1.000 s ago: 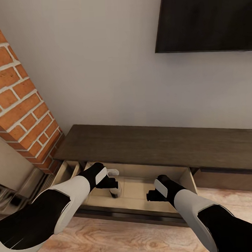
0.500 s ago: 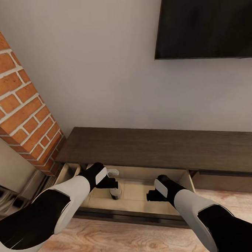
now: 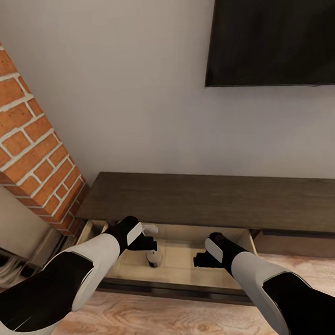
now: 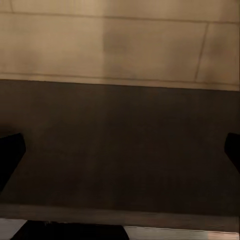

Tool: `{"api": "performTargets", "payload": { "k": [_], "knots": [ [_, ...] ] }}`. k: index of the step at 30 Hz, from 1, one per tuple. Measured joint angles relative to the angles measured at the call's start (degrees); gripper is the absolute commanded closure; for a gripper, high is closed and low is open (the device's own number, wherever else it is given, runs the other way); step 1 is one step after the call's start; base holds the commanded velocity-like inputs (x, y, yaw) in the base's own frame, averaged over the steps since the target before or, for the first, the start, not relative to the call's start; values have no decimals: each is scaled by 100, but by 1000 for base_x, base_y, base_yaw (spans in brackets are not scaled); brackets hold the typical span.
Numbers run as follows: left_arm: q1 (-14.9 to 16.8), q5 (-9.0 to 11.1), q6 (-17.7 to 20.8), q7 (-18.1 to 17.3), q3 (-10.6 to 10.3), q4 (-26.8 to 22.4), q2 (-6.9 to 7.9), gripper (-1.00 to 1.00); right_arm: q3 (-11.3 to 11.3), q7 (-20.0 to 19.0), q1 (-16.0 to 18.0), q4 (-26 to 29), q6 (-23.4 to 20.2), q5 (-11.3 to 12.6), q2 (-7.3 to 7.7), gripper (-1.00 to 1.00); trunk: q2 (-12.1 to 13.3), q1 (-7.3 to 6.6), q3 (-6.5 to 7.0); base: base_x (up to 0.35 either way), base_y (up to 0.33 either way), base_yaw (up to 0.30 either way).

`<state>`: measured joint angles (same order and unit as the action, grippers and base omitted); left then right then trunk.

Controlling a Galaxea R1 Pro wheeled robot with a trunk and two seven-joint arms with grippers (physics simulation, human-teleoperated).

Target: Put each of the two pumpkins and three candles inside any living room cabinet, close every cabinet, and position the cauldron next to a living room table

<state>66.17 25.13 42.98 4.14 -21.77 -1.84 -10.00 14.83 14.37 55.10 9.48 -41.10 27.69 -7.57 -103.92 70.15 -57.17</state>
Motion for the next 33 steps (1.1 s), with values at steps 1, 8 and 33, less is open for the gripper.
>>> {"api": "performTargets", "payload": {
  "k": [1,8,33],
  "knots": [
    [0,2,0,0,0,0,0,-100,8,-18,0,0,3,0,-6,-100,40,-22,18,0,0,0],
    [0,2,0,0,0,0,0,-100,21,-31,0,16,16,-1,-8,-100,321,-176,144,0,0,0],
    [2,3,0,-7,17,19,0,-100,7,-18,-4,41,843,-7,-6,-100,1324,-725,592,0,0,0]
  ]
}}
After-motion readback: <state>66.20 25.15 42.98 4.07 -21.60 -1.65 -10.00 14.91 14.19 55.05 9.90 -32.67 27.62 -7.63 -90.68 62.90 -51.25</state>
